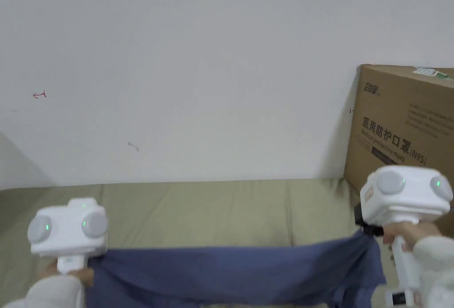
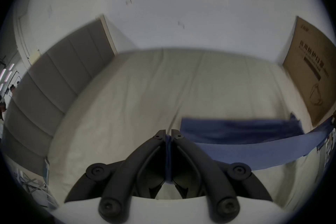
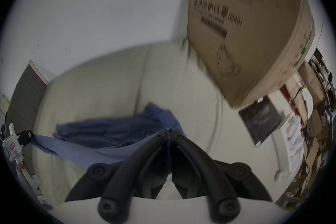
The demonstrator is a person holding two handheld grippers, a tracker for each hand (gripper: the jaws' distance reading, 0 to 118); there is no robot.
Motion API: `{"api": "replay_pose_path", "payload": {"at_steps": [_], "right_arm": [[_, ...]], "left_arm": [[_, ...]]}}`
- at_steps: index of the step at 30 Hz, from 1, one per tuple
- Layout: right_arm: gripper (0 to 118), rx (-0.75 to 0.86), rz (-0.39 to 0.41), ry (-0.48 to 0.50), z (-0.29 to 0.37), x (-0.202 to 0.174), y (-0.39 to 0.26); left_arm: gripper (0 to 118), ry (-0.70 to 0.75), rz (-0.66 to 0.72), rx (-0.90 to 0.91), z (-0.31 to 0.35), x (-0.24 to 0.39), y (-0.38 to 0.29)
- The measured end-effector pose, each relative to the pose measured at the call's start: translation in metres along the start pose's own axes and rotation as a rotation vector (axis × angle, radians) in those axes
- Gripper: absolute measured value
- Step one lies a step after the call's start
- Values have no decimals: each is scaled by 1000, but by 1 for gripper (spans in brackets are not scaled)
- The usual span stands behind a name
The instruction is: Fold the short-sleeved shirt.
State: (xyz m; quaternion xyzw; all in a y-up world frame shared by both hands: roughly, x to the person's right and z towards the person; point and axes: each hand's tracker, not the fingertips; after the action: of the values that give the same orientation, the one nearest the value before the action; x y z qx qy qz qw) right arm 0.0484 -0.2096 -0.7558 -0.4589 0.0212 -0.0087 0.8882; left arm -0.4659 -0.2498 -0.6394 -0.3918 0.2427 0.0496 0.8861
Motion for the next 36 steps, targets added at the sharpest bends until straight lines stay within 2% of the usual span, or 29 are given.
{"api": "replay_pose_path", "payload": {"at_steps": [6, 7, 10, 14, 18, 23, 27, 31, 36], "right_arm": [[1, -130, -25, -24, -75, 15, -54], [1, -141, -18, -23, -79, 19, -60], [1, -148, -27, -9, -75, 27, -72], [1, -90, -72, 40, -35, 32, -96], [1, -63, -43, 51, 14, 36, -141], [1, -24, -27, 49, 80, 47, -234], [1, -32, -31, 36, 115, 54, -310], [1, -63, -60, 63, 136, 62, -373], [1, -84, -55, 39, 152, 75, -421]], "left_arm": [[3, -17, -48, -125, -64, -18, -63], [4, 1, -66, -146, -52, -5, -80], [4, -11, -45, -150, -46, -18, -89], [4, -44, -5, -66, -7, -30, -108], [4, -56, -16, -17, 45, -47, -137], [4, -43, -102, 47, 120, -68, -202], [3, -46, -111, 48, 168, -91, -254], [4, -7, -114, 11, 191, -109, -304], [4, -33, -82, -32, 221, -129, -361]]}}
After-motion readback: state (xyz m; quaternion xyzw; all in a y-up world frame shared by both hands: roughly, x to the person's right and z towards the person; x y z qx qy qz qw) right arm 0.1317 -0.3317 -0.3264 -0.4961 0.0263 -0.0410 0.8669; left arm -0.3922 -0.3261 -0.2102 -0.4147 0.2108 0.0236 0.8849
